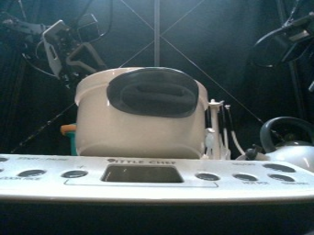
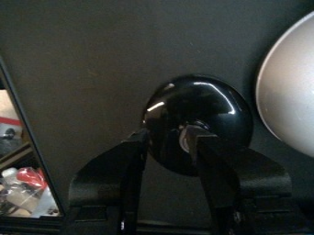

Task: Grab pot lid

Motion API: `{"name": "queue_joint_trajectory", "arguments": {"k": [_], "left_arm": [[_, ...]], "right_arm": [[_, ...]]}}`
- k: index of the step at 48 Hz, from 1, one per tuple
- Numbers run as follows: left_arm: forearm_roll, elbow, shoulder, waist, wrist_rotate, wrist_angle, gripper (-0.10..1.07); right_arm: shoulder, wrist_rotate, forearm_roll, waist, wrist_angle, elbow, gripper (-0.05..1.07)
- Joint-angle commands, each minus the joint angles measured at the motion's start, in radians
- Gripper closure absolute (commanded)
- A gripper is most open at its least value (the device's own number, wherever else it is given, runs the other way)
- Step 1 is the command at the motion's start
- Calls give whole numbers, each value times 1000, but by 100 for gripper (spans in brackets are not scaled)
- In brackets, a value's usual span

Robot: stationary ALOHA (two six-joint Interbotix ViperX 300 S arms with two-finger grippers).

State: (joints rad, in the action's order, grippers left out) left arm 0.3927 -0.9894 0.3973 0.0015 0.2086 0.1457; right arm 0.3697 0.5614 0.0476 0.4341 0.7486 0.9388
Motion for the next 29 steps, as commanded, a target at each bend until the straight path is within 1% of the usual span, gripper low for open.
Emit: {"name": "queue_joint_trajectory", "arguments": {"k": [1,4,10,14,19,22,29], "left_arm": [[2,12,5,5,2,14,8],[2,14,5,8,2,14,8],[2,12,5,12,3,14,8],[0,12,5,14,3,14,8],[3,6,6,12,3,14,8],[2,3,5,14,3,14,8],[-2,-2,17,12,6,14,8]], "right_arm": [[9,107,-64,25,-6,0,24],[8,183,-97,37,-11,3,24],[6,259,-143,58,-12,9,22],[-8,268,-140,64,-17,15,18],[-25,267,-124,67,-37,15,9],[-32,267,-129,67,-40,17,8],[-61,264,-127,71,-44,23,8]]}}
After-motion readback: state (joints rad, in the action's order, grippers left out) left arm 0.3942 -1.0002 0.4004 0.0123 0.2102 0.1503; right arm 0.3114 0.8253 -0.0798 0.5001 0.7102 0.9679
